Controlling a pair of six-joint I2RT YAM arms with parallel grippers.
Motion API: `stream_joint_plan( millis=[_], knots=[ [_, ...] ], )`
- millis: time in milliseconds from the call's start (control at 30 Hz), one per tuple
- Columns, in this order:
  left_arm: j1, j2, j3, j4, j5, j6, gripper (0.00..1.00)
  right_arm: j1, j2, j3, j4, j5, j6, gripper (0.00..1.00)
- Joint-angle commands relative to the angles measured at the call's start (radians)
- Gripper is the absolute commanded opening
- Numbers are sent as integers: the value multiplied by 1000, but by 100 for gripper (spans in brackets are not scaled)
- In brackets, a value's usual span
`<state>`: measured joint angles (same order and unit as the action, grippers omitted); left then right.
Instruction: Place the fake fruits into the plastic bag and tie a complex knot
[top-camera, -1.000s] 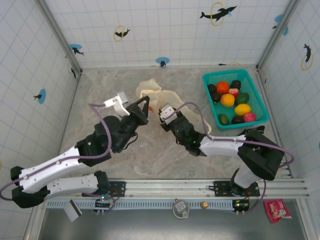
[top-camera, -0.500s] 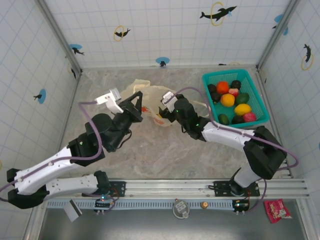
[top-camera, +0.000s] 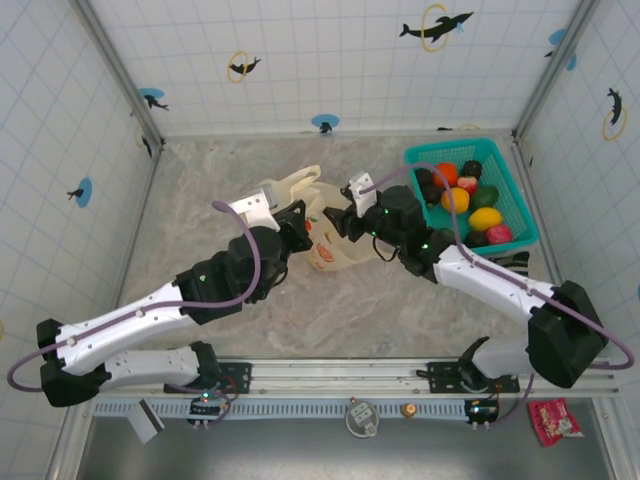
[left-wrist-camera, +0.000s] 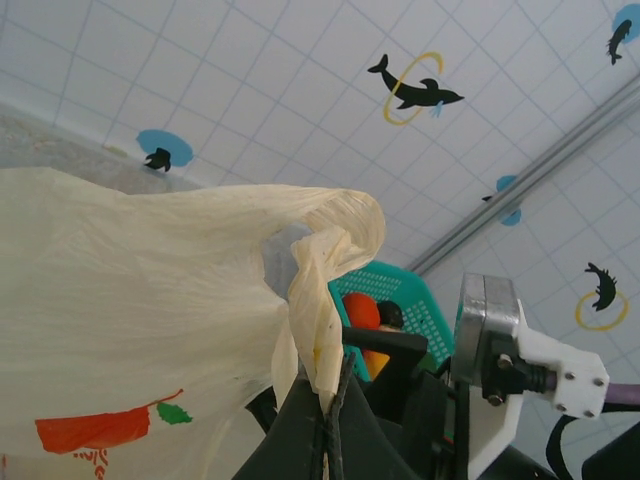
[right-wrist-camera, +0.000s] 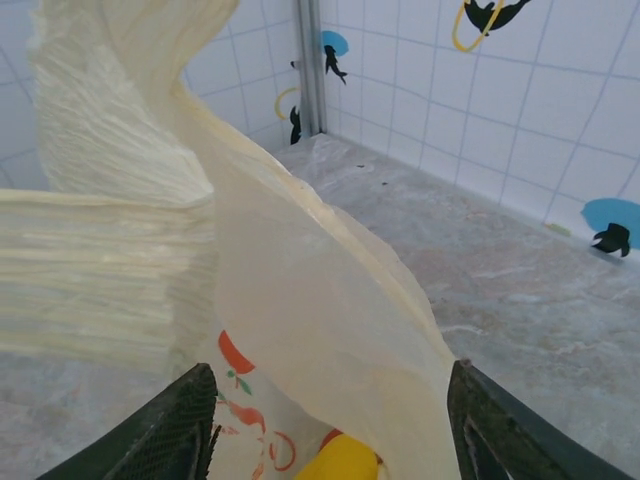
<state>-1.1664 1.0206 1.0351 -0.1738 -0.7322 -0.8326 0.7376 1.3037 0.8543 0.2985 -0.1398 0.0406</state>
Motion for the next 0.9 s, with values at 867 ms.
stream_joint_plan(
  millis=[867],
  knots=[
    [3,-16,5,19,9,15,0,-675,164,155,-482,161,533,60]
  ],
)
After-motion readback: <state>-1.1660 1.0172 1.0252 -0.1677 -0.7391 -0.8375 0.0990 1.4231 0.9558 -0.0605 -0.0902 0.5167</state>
